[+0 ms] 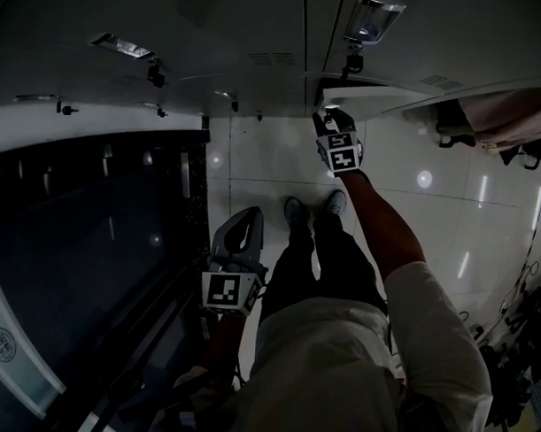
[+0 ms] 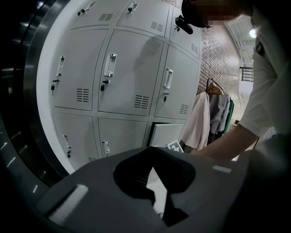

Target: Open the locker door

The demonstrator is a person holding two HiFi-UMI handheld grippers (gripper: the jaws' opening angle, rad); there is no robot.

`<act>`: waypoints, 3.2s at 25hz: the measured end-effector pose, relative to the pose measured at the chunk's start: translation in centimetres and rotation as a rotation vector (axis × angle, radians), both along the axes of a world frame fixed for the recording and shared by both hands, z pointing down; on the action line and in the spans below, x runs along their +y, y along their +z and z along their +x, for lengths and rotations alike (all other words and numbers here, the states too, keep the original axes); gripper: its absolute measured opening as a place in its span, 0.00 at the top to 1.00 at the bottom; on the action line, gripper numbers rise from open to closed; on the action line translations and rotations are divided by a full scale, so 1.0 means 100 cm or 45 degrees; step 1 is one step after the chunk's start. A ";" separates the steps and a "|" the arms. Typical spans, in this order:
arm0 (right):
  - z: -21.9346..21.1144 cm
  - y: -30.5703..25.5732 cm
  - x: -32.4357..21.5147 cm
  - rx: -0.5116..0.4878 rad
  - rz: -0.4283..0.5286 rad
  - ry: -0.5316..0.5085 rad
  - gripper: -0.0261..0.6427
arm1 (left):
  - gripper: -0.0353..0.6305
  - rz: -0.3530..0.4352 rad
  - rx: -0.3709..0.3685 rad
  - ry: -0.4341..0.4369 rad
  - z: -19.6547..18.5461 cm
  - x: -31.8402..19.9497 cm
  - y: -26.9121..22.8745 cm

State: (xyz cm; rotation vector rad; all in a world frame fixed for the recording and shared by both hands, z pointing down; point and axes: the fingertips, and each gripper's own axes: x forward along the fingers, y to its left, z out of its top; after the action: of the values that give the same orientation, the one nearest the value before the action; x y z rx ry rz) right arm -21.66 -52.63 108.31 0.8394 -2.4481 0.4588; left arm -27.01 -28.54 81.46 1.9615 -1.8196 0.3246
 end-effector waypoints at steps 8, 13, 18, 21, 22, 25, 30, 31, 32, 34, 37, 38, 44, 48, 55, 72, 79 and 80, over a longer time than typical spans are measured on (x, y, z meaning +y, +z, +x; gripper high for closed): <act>0.065 0.015 0.065 0.014 0.001 0.082 0.79 | 0.84 0.036 -0.012 0.040 0.006 -0.007 -0.029; 0.123 0.025 0.100 0.046 -0.062 0.178 0.77 | 0.84 0.183 -0.029 0.084 0.017 -0.016 -0.047; 0.172 0.031 0.115 0.086 -0.113 0.276 0.80 | 0.84 0.271 -0.038 0.122 0.027 -0.024 -0.059; 0.188 0.020 0.116 0.128 -0.097 0.313 0.84 | 0.84 0.210 -0.021 0.133 0.035 -0.025 -0.065; 0.192 0.017 0.118 0.145 -0.104 0.330 0.89 | 0.84 0.223 -0.022 0.140 0.037 -0.026 -0.068; 0.195 -0.006 0.123 0.144 -0.096 0.343 0.89 | 0.84 0.286 -0.029 0.152 0.039 -0.031 -0.086; 0.184 -0.091 0.168 0.143 -0.227 0.363 0.92 | 0.84 0.329 0.014 0.139 0.037 -0.025 -0.138; 0.173 -0.129 0.184 0.096 -0.190 0.324 0.96 | 0.84 0.346 0.006 0.141 0.035 -0.022 -0.151; 0.162 -0.173 0.192 0.017 -0.091 0.290 0.96 | 0.84 0.368 -0.003 0.143 0.033 -0.022 -0.164; 0.152 -0.275 0.187 -0.171 0.139 0.309 0.96 | 0.84 0.409 -0.025 0.139 0.026 -0.023 -0.192; 0.157 -0.420 0.168 -0.342 0.384 0.386 0.96 | 0.84 0.433 -0.058 0.112 0.019 -0.023 -0.232; 0.159 -0.463 0.165 -0.373 0.450 0.392 0.96 | 0.84 0.444 -0.071 0.109 0.018 -0.023 -0.247; 0.159 -0.628 0.153 -0.509 0.733 0.330 0.96 | 0.85 0.571 -0.157 0.143 0.022 -0.046 -0.325; 0.152 -0.661 0.186 -0.554 0.865 0.374 0.96 | 0.85 0.703 -0.206 0.239 0.027 -0.029 -0.366; 0.154 -0.654 0.221 -0.538 0.812 0.390 0.96 | 0.85 0.697 -0.200 0.298 0.030 0.002 -0.369; 0.129 -0.613 0.256 -0.528 0.751 0.420 0.96 | 0.85 0.647 -0.116 0.333 0.003 0.039 -0.307; 0.132 -0.648 0.305 -0.578 0.771 0.355 0.96 | 0.85 0.635 -0.163 0.272 0.001 0.099 -0.331; 0.139 -0.659 0.315 -0.591 0.792 0.353 0.96 | 0.85 0.643 -0.169 0.265 0.006 0.108 -0.337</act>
State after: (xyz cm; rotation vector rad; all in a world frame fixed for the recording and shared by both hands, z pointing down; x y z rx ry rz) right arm -7.78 -21.18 42.45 1.4745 -2.9690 -0.0464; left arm -26.43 -17.76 47.75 2.5351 -1.9197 0.0571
